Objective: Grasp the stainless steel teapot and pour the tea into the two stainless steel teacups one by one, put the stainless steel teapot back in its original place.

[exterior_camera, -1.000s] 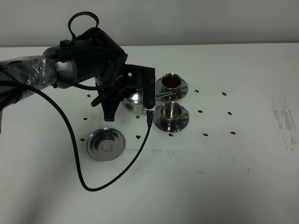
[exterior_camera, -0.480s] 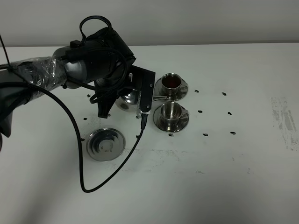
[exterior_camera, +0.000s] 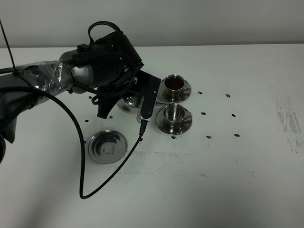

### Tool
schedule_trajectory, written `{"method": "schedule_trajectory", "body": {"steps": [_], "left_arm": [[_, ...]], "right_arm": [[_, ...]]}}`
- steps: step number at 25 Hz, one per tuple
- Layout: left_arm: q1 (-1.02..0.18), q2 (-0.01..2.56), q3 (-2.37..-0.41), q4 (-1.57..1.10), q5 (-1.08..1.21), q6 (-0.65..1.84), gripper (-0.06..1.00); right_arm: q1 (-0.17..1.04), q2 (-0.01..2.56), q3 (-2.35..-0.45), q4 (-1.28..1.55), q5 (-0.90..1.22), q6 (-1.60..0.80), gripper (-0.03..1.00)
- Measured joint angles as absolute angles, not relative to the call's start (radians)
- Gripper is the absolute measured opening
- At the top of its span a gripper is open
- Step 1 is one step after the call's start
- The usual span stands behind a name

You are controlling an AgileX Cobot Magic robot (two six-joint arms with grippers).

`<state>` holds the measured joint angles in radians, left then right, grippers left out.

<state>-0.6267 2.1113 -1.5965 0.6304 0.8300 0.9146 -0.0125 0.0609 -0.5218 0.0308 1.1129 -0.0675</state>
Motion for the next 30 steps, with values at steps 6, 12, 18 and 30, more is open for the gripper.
{"method": "schedule_trajectory", "body": {"steps": [6,12,18,30], "left_arm": [[-0.628,2.12,-1.601,0.673,0.835,0.916,0.17],[-0.632,2.154,-1.638,0.681,0.842,0.918,0.17],[-0.649,2.183,-1.689,0.708,0.855,0.918,0.17],[-0.661,2.186,-1.69,0.795,0.903,0.918,0.17]], "right_arm": [[-0.012,0.061,-0.522,0.031,1.113,-0.067,0.4],[-0.012,0.061,-0.522,0.031,1.113,-0.067,0.4],[-0.012,0.061,-0.522,0.031,1.113,-0.067,0.4],[-0.012,0.061,-0.522,0.031,1.113,-0.067,0.4]]}}
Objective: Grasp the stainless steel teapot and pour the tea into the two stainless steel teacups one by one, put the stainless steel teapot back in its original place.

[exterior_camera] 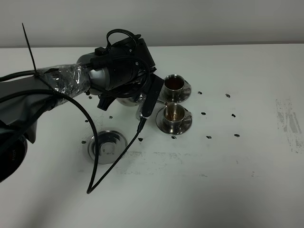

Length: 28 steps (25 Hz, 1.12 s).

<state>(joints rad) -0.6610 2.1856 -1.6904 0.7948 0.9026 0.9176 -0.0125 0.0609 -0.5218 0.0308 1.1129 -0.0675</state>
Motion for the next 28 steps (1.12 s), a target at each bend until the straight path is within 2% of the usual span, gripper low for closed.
{"method": "schedule_trajectory", "body": {"steps": [28], "left_arm": [[-0.681,2.187,-1.691,0.899,0.906,0.916,0.17]], "right_arm": [[-0.012,0.061,-0.522,0.031,1.113,-0.067,0.4]]}}
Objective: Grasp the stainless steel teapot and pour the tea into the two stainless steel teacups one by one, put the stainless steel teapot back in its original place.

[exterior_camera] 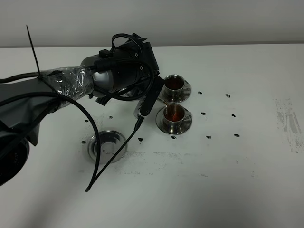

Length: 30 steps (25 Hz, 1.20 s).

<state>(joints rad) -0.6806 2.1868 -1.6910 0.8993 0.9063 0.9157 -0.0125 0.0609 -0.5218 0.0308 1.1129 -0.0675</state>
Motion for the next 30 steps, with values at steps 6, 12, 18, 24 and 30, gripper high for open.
{"method": "schedule_trajectory", "body": {"steps": [6,12,18,24,30], "left_arm": [[-0.681,2.187,-1.691,0.903,0.903,0.916,0.17],[-0.681,2.187,-1.691,0.903,0.903,0.916,0.17],[-0.681,2.187,-1.691,0.903,0.9,0.916,0.17],[-0.693,2.196,-1.691,0.907,0.896,0.916,0.17],[-0.694,2.204,-1.691,0.907,0.896,0.916,0.17]], "right_arm": [[-0.012,0.061,-0.522,0.031,1.113,-0.067,0.4],[-0.012,0.061,-0.522,0.031,1.113,-0.067,0.4],[-0.012,0.061,-0.522,0.031,1.113,-0.067,0.4],[-0.012,0.061,-0.522,0.031,1.113,-0.067,0.4],[-0.012,0.061,-0.522,0.031,1.114,-0.067,0.4]]}}
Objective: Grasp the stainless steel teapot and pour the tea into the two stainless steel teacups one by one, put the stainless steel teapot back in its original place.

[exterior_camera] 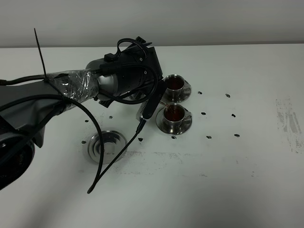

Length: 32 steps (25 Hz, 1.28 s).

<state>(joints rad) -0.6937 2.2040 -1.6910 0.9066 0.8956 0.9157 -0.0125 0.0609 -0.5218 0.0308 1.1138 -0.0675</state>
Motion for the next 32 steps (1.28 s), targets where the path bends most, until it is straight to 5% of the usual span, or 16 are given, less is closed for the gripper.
{"method": "schedule_trajectory", "body": {"steps": [32], "left_arm": [[-0.695,2.205,-1.693,0.804,0.894,0.874,0.17]], "right_arm": [[-0.012,0.061,-0.522,0.031,1.113,-0.067,0.4]]}}
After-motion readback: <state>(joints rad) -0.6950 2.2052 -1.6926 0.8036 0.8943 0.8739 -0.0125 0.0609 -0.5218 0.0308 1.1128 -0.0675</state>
